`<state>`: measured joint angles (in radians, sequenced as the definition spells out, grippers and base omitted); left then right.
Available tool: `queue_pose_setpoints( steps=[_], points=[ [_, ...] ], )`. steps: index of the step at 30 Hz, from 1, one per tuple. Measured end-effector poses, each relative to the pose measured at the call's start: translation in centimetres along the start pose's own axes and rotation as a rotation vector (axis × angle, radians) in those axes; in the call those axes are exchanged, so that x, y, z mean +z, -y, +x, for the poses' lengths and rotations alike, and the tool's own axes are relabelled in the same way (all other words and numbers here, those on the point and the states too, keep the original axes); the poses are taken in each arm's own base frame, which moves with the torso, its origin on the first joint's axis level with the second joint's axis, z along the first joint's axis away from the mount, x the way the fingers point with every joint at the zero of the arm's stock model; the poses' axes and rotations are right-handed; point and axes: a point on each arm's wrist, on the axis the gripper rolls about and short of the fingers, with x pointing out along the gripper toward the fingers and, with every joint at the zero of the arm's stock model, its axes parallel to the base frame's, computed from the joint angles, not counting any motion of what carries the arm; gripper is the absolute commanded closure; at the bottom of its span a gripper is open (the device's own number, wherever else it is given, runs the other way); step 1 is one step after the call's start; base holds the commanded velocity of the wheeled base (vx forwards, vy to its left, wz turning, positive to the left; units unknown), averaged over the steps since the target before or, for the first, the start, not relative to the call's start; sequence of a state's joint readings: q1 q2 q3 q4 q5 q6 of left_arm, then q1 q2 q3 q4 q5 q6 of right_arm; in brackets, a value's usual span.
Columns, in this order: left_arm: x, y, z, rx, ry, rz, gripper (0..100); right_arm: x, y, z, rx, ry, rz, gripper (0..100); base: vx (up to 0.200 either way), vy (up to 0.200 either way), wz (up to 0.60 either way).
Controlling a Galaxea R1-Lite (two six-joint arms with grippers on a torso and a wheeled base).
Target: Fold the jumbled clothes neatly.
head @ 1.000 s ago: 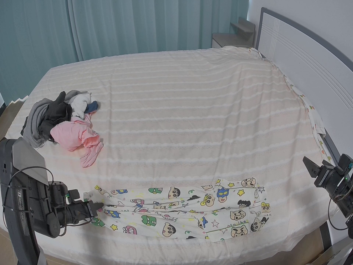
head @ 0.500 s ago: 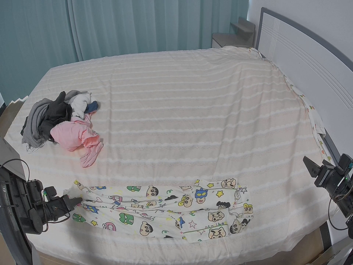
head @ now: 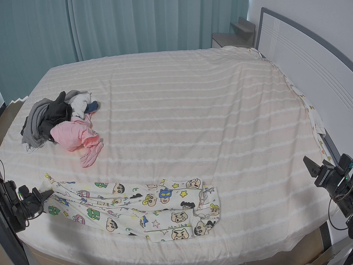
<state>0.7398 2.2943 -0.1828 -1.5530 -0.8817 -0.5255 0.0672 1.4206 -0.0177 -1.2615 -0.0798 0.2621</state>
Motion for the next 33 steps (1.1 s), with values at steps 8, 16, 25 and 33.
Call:
queue_pose_setpoints(
  steps=[8, 16, 25, 33],
  points=[
    [2.9, -1.2, -1.8, -0.015, 0.115, -0.041, 100, 0.0, 0.0, 0.0, 0.000, 0.001, 0.000, 0, 0.000, 0.000, 0.00],
    [2.7, 1.4, -1.9, -0.056, 0.097, 0.011, 100, 0.0, 0.0, 0.0, 0.000, 0.000, 0.000, 0, 0.000, 0.000, 0.00],
    [-0.7, 8.4, 0.6, -0.177, -0.050, 0.138, 100, 0.0, 0.0, 0.0, 0.000, 0.000, 0.001, 0, 0.000, 0.000, 0.00],
    [-5.6, 14.8, 3.1, -0.253, -0.142, 0.273, 100, 0.0, 0.0, 0.0, -0.001, 0.001, 0.001, 0, 0.000, 0.000, 0.00]
  ],
)
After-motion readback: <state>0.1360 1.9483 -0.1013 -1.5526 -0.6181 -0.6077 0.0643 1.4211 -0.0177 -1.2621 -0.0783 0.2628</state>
